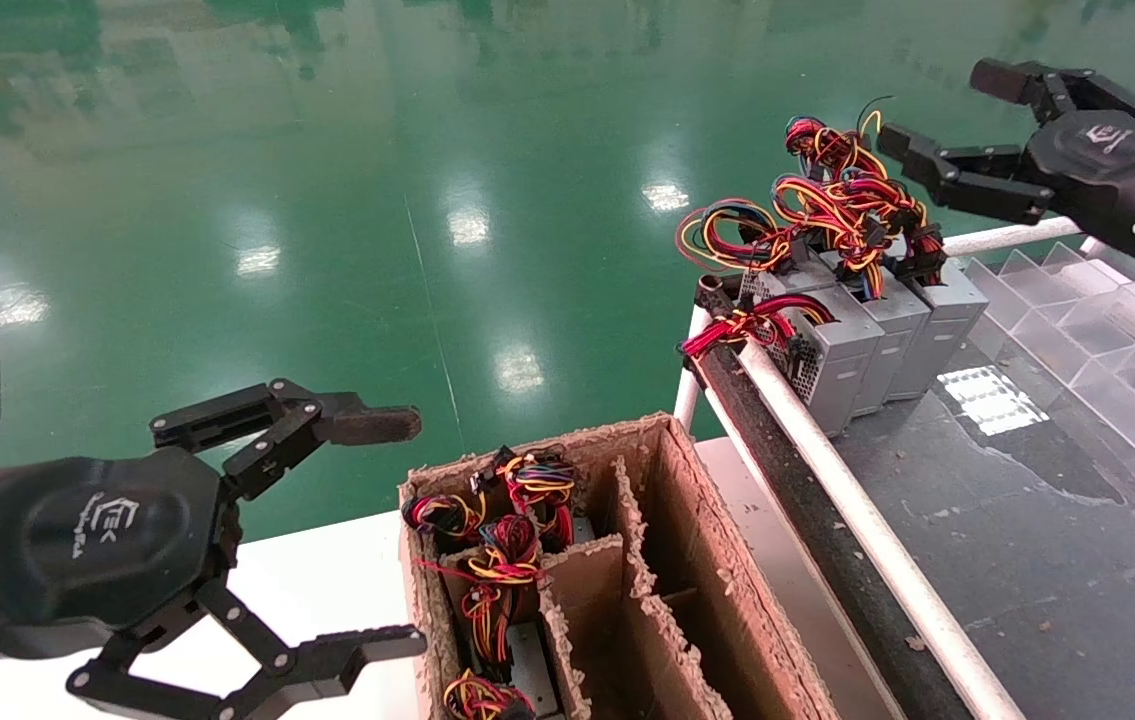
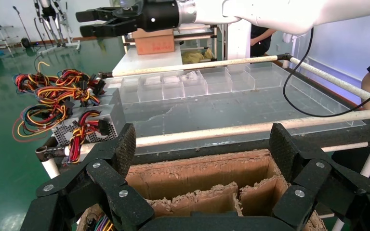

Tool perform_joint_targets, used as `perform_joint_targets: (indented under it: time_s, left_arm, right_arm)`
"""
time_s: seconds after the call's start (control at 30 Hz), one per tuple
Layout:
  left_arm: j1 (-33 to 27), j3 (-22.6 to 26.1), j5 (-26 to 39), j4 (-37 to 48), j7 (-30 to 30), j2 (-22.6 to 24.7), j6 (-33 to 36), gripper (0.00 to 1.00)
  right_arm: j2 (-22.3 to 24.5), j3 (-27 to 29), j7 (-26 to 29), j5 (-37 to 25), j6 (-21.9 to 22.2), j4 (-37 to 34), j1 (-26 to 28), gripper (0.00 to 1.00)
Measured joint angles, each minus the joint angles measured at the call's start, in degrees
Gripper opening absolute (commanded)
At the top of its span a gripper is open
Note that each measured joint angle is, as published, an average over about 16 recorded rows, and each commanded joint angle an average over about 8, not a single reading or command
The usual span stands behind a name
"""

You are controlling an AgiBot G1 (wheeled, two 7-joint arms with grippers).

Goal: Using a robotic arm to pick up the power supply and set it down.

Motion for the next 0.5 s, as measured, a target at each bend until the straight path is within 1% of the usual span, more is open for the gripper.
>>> perform_joint_targets:
  time_s: [0.5]
  left_arm:
    - [0.0, 0.0, 0.0, 0.0, 0.0, 0.0, 0.0, 1.0]
  right_arm:
    - [4.9, -0.2, 8.0, 6.2, -7.0, 18.6, -10.3, 1.0]
